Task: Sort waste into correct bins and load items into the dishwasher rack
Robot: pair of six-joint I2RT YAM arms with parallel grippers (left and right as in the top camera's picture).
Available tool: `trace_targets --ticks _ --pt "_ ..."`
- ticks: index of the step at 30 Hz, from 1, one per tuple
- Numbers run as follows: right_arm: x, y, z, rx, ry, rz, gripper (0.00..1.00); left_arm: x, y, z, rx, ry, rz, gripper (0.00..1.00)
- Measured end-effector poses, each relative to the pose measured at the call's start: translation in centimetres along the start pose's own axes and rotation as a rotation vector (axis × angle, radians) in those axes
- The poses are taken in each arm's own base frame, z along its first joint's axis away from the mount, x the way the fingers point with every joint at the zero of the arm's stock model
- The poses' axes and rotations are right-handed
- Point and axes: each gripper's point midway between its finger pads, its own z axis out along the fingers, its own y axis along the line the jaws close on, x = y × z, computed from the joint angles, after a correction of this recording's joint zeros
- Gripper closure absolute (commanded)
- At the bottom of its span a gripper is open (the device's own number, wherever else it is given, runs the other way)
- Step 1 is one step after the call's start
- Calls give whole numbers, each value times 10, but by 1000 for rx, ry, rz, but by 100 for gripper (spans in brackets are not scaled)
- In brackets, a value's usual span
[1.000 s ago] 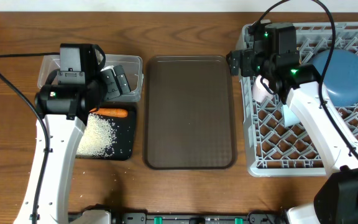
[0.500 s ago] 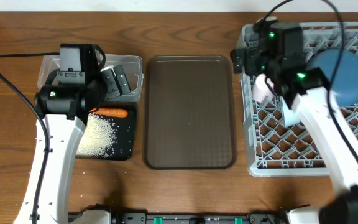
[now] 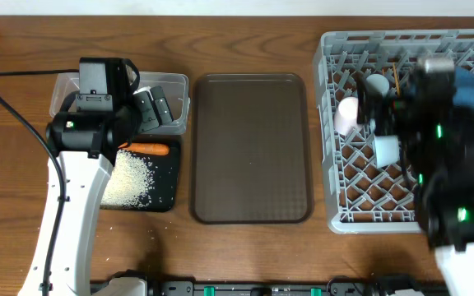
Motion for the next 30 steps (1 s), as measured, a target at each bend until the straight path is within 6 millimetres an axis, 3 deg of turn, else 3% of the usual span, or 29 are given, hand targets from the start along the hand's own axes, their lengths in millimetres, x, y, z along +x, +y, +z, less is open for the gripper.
trace_targets --ticks 7,14,21,30 --pt "57 -26 -37 60 -89 93 1 0 0 0 0 1 0 2" --pt "117 -42 -37 78 -144 176 1 0 0 0 0 0 0 2" --pt "134 -40 -43 32 -285 178 1 0 0 0 0 1 0 2" --pt "164 -39 -41 26 -231 185 1 0 0 0 0 0 0 2"
